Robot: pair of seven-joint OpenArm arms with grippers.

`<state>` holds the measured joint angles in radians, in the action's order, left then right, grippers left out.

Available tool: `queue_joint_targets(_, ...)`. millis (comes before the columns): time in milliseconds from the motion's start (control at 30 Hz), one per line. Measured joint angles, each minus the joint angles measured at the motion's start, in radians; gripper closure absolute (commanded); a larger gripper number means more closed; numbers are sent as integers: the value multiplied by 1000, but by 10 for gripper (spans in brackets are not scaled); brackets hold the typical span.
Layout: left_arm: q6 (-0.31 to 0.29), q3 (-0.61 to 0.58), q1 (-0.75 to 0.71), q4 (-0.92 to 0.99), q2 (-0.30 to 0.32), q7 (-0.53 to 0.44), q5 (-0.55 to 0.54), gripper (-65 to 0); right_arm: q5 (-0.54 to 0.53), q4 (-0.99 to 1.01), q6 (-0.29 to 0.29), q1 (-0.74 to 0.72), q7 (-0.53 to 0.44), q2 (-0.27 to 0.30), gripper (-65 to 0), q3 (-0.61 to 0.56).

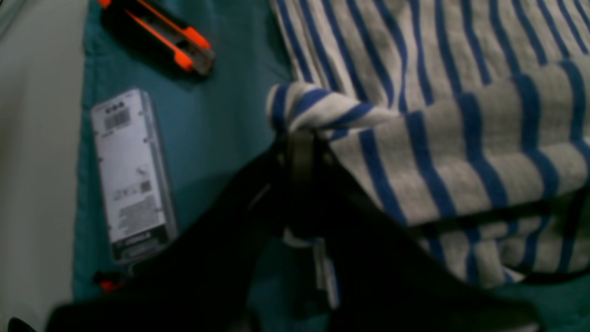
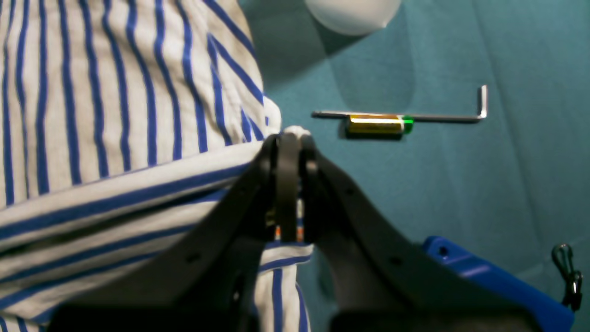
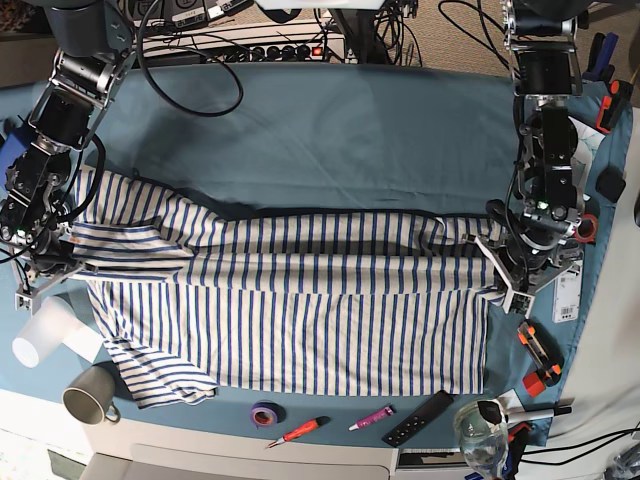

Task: Fold the T-shirt properly
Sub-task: 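Lay the folded shoulder edge down across the shirt's middle, then release the fold and regrasp the folded edge with both grippers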

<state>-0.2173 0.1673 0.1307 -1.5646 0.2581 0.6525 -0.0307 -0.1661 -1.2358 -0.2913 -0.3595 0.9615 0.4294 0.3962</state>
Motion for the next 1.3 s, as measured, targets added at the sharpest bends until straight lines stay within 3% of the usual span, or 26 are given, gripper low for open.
queue_joint_targets(567,-8,-1,0,0,1,-3,-7,0,0,0,11,2,3,3,0,0)
queue_joint_targets(667,-78,0,0,0,6,-39,-2,-119,3,0,-5,2,0,4,-53,0)
queue_joint_targets(767,-97,-1,0,0,6,-64,4,-211,12,0,-11,2,-13,7,-128,0)
queue_joint_targets(867,-94,0,0,0,6,-64,4,-220,12,0,-11,2,-17,11,-159,0)
queue_joint_targets(1033,-17,-1,0,0,8,-64,3,-220,12,0,-11,2,-16,11,-159,0)
queue_joint_targets(1300,-18,0,34,0,15,5,2,-222,12,2,-11,-82,56,34,-159,2)
